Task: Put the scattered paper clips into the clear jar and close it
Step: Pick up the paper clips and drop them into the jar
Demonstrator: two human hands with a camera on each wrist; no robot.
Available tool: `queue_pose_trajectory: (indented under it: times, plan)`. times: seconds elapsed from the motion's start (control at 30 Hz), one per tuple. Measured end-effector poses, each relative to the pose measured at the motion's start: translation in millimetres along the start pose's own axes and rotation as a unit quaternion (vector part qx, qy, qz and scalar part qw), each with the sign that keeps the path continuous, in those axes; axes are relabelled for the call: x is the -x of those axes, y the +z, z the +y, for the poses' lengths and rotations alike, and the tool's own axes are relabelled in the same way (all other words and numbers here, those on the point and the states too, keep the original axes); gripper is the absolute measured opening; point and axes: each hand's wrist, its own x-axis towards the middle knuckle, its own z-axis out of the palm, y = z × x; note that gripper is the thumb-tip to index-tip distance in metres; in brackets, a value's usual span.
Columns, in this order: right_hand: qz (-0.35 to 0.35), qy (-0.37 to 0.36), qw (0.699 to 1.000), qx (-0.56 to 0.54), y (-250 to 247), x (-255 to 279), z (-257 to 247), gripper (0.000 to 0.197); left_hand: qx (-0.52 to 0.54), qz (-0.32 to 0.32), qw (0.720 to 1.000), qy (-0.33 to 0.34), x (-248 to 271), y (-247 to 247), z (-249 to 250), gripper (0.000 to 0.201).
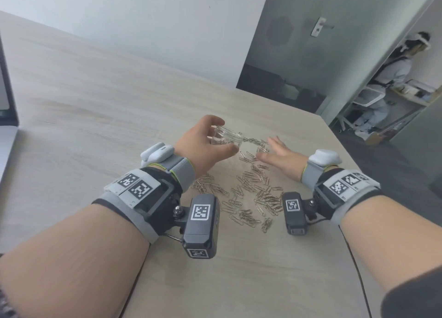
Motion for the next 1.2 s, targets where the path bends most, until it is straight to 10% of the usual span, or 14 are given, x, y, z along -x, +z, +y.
queue_pose_trajectory:
  times: [0.4,0.87,1.2]
  plan:
    - [-0.042,0.029,0.995,0.087,7,-64,-22,0.101,0.008,0.029,1.0,-0.002,-8,-5,2,0.07]
    - [-0.15,-0.07,0.982,0.093,27,48,-27,0.095,-0.004,0.036,0.999,-0.009,2,-9,6,0.057]
    - [-0.017,-0.008,1.0,0.019,7,-30,-36,0.091,0.003,0.081,0.997,-0.015,-10,-13,1,0.059]
